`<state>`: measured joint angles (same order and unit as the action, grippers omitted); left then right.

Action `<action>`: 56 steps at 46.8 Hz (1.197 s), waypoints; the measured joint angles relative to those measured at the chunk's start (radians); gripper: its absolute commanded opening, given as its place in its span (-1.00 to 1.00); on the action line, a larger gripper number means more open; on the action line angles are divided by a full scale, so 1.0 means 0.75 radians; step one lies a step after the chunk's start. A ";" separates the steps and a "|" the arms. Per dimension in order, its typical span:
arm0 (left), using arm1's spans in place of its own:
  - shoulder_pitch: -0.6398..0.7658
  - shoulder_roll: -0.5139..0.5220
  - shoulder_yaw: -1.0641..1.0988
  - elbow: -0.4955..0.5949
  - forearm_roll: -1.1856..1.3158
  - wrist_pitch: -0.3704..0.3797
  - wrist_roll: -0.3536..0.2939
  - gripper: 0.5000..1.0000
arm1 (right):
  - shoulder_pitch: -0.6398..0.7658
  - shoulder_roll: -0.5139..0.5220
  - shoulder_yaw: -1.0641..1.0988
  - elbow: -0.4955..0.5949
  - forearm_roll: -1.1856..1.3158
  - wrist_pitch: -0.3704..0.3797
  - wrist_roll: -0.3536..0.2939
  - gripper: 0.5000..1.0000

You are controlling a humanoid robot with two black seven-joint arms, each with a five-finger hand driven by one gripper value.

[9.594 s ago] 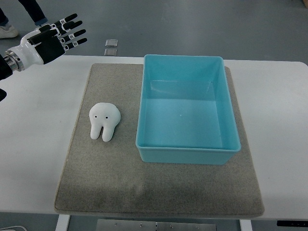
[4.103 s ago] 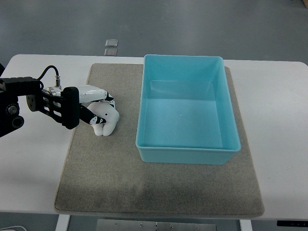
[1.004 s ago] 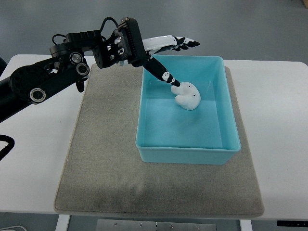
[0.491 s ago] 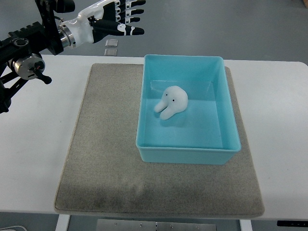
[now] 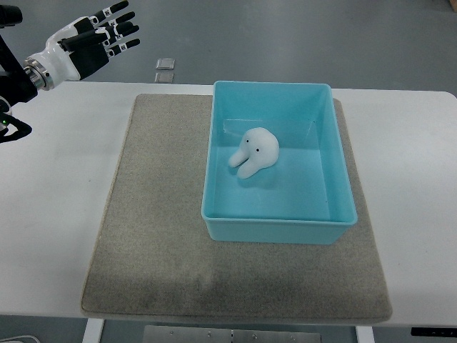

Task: Place white toy into blue box with left hand

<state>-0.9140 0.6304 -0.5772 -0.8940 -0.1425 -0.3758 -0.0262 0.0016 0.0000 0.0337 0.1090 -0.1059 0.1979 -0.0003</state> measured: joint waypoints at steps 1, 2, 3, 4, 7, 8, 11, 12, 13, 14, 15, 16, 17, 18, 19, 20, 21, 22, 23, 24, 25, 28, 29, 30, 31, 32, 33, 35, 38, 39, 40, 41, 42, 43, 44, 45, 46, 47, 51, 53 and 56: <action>0.009 -0.002 0.000 0.001 -0.030 0.000 0.006 0.98 | 0.000 0.000 0.000 0.000 0.000 0.000 0.000 0.74; 0.018 -0.004 0.000 0.001 -0.059 0.000 0.011 0.98 | 0.000 0.000 0.000 0.000 0.000 0.000 0.000 0.74; 0.026 -0.006 0.000 0.002 -0.087 0.003 0.015 0.98 | 0.000 0.000 0.000 0.000 0.000 0.000 0.000 0.74; 0.036 -0.008 0.000 0.002 -0.114 0.006 0.019 0.98 | 0.000 0.000 0.000 0.000 0.000 0.000 0.000 0.74; 0.061 -0.017 0.000 -0.003 -0.168 0.011 0.021 0.98 | 0.000 0.000 0.000 0.000 0.000 0.000 0.000 0.74; 0.068 -0.018 0.000 -0.004 -0.182 0.011 0.021 0.98 | 0.000 0.000 0.000 0.000 0.000 0.000 0.000 0.74; 0.085 -0.020 0.000 -0.004 -0.222 0.011 0.021 0.98 | 0.000 0.000 0.000 0.000 0.000 0.000 0.000 0.74; 0.088 -0.021 0.000 -0.004 -0.235 0.010 0.021 0.98 | 0.000 0.000 0.000 0.000 0.000 0.000 0.000 0.74; 0.091 -0.021 0.000 -0.004 -0.250 0.008 0.023 0.98 | 0.000 0.000 0.000 0.000 0.000 0.000 0.000 0.74; 0.095 -0.021 0.000 -0.005 -0.269 0.006 0.024 0.98 | 0.000 0.000 0.000 0.000 0.000 0.000 0.000 0.74; 0.097 -0.021 -0.001 -0.005 -0.287 0.005 0.024 0.98 | 0.000 0.000 0.000 0.000 0.000 0.000 0.000 0.74; 0.099 -0.021 -0.002 -0.005 -0.308 0.005 0.025 0.98 | 0.000 0.000 0.000 0.000 0.000 0.000 0.000 0.74; 0.101 -0.020 -0.002 -0.005 -0.332 0.004 0.027 0.98 | 0.000 0.000 0.000 0.000 0.000 0.000 0.000 0.74; 0.101 -0.019 -0.003 -0.005 -0.353 0.002 0.028 0.98 | 0.000 0.000 0.000 0.000 0.000 0.000 0.000 0.74; 0.101 -0.018 -0.003 -0.005 -0.373 0.001 0.028 0.98 | 0.000 0.000 0.000 0.000 0.000 0.000 0.000 0.74; 0.101 -0.016 -0.004 -0.005 -0.391 0.001 0.028 0.98 | 0.000 0.000 0.000 0.000 0.000 0.000 0.000 0.74; 0.102 -0.015 -0.004 -0.005 -0.411 0.001 0.028 0.98 | 0.000 0.000 0.000 0.000 0.000 0.000 0.000 0.74; 0.102 -0.014 -0.004 -0.005 -0.424 0.001 0.029 0.98 | 0.000 0.000 0.000 0.000 0.000 0.000 0.000 0.74; 0.103 -0.014 -0.004 -0.005 -0.431 0.000 0.029 0.98 | 0.000 0.000 0.000 0.000 0.000 0.000 0.000 0.74; 0.104 -0.014 -0.003 -0.005 -0.438 -0.001 0.030 0.98 | 0.000 0.000 0.000 0.000 0.000 0.000 0.000 0.74; 0.104 -0.014 -0.003 -0.005 -0.442 -0.002 0.031 0.98 | 0.000 0.000 0.000 0.000 0.000 0.000 0.000 0.74; 0.104 -0.019 -0.003 -0.006 -0.453 -0.002 0.033 0.98 | 0.000 0.000 0.000 0.000 0.000 0.000 0.000 0.74; 0.104 -0.020 -0.003 -0.007 -0.457 -0.002 0.033 0.98 | 0.000 0.000 0.000 0.000 0.000 0.000 0.000 0.74; 0.104 -0.021 -0.003 -0.010 -0.464 -0.002 0.033 0.98 | 0.000 0.000 0.000 0.000 0.000 0.000 0.000 0.74; 0.104 -0.023 -0.003 -0.012 -0.471 -0.002 0.033 0.98 | 0.000 0.000 0.000 0.000 0.000 0.000 0.000 0.74; 0.104 -0.025 -0.003 -0.014 -0.480 -0.002 0.033 0.98 | 0.000 0.000 0.000 0.000 0.000 0.000 0.000 0.74; 0.104 -0.026 -0.003 -0.017 -0.489 -0.002 0.033 0.98 | 0.000 0.000 0.000 0.000 0.000 0.000 0.000 0.74; 0.104 -0.028 -0.003 -0.018 -0.498 -0.002 0.033 0.98 | 0.000 0.000 0.000 0.000 0.000 0.000 0.000 0.74; 0.104 -0.032 -0.003 -0.020 -0.508 -0.002 0.033 0.98 | 0.000 0.000 0.000 0.000 0.000 0.000 0.000 0.74; 0.104 -0.032 -0.003 -0.020 -0.509 -0.002 0.033 0.98 | 0.000 0.000 0.000 0.000 0.000 0.000 0.000 0.74; 0.104 -0.032 -0.003 -0.020 -0.509 -0.002 0.033 0.98 | 0.000 0.000 0.000 0.000 0.000 0.000 0.000 0.74; 0.104 -0.032 -0.003 -0.020 -0.509 -0.002 0.033 0.98 | 0.000 0.000 0.000 0.000 0.000 0.000 0.000 0.74; 0.104 -0.032 -0.003 -0.020 -0.511 -0.002 0.033 0.98 | 0.000 0.000 0.000 0.000 0.000 0.000 0.000 0.74; 0.104 -0.032 -0.003 -0.020 -0.511 -0.002 0.033 0.98 | 0.000 0.000 0.000 0.000 0.000 0.000 0.000 0.75; 0.104 -0.032 -0.003 -0.020 -0.512 -0.002 0.033 0.98 | 0.000 0.000 0.000 0.000 0.000 0.000 0.000 0.74; 0.104 -0.032 -0.003 -0.020 -0.512 -0.002 0.033 0.98 | 0.000 0.000 0.000 0.000 0.000 0.000 0.000 0.74; 0.104 -0.032 -0.003 -0.020 -0.512 -0.002 0.033 0.98 | 0.000 0.000 0.000 0.000 0.000 0.000 0.000 0.74; 0.105 -0.031 -0.003 -0.020 -0.512 -0.002 0.033 0.98 | 0.000 0.000 0.000 0.000 0.000 0.000 0.000 0.74; 0.118 -0.031 -0.004 -0.019 -0.512 -0.002 0.032 0.98 | 0.000 0.000 0.000 0.000 0.000 0.000 0.000 0.74; 0.121 -0.030 -0.004 -0.019 -0.512 -0.002 0.031 0.98 | 0.000 0.000 0.001 0.000 0.000 0.000 0.001 0.74; 0.122 -0.030 -0.004 -0.019 -0.512 -0.002 0.031 0.98 | 0.000 0.000 0.002 0.000 0.000 0.000 0.000 0.74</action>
<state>-0.8222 0.6075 -0.5800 -0.9083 -0.5263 -0.3773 -0.0029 0.0016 0.0000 0.0349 0.1089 -0.1058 0.1978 0.0000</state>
